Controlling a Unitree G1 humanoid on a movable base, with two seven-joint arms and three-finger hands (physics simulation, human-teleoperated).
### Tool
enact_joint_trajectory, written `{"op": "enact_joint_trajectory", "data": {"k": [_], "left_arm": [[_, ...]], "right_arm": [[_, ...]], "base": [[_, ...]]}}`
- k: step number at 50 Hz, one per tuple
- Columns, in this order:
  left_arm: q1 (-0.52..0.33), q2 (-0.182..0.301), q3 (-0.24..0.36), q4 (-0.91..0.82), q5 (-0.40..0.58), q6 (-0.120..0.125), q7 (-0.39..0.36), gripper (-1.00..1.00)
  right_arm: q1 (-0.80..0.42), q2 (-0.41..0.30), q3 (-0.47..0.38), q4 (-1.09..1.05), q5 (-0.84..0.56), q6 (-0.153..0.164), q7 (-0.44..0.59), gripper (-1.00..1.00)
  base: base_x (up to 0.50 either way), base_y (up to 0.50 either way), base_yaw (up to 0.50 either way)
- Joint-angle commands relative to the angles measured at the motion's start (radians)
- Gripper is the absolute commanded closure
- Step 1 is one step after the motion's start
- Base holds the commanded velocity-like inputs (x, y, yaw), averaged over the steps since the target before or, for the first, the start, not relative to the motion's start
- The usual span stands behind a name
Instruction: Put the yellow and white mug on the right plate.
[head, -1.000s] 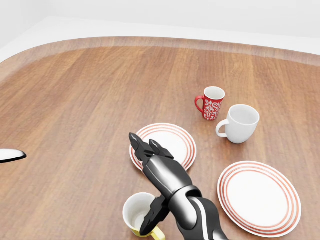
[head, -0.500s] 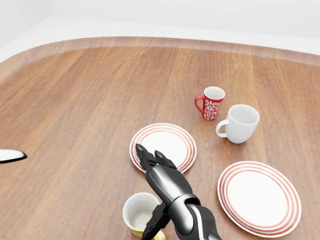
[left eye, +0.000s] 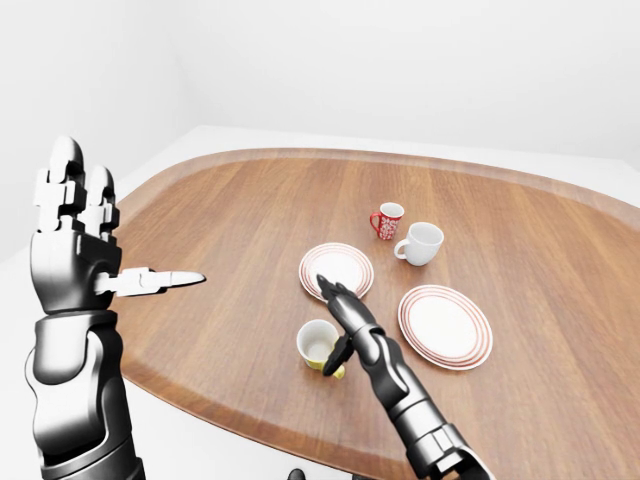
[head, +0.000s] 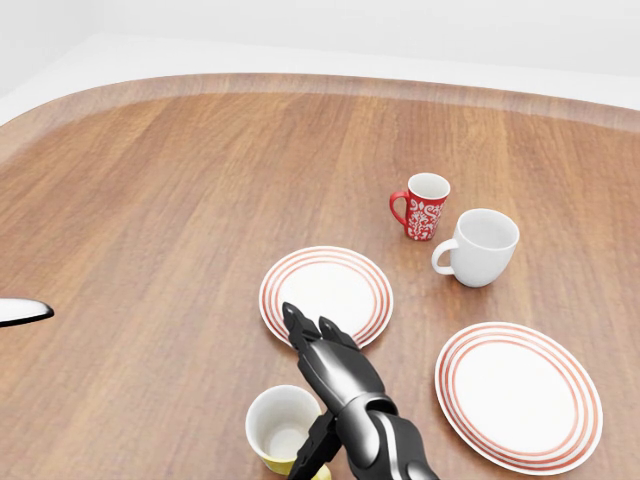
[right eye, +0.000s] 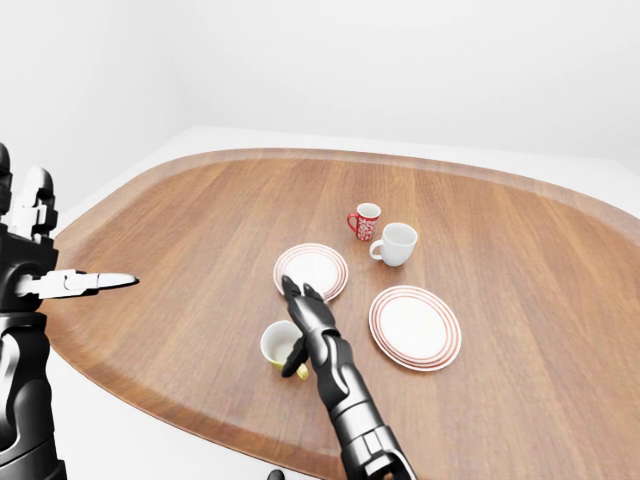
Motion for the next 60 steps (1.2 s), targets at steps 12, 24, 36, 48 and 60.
{"op": "enact_joint_trajectory", "data": {"k": [12, 24, 36, 48, 60], "left_arm": [[0.001, 0.0, 0.001, -0.001, -0.001, 0.0, -0.001, -1.0], [0.001, 0.0, 0.002, 0.002, -0.001, 0.0, -0.002, -1.0], [0.001, -0.001, -0.002, 0.002, 0.001, 0.0, -0.002, -1.0], [0.0, 0.0, 0.001, -0.002, 0.0, 0.0, -0.002, -1.0], [0.001, -0.002, -0.002, -0.003, 0.001, 0.0, -0.003, -1.0]], "right_arm": [[-0.064, 0.01, -0.011, 0.132, -0.004, 0.0, -0.046, -1.0], [-0.078, 0.016, -0.011, 0.159, -0.012, 0.0, -0.057, -1.0], [-0.092, 0.022, -0.009, 0.217, -0.024, 0.0, -0.088, -1.0], [-0.093, 0.033, -0.005, 0.245, -0.031, 0.0, -0.106, -1.0], [-0.104, 0.05, 0.0, 0.269, -0.033, 0.0, -0.116, -1.0]], "base": [[0.0, 0.0, 0.0], [0.0, 0.0, 0.0], [0.0, 0.0, 0.0], [0.0, 0.0, 0.0], [0.0, 0.0, 0.0]]}}
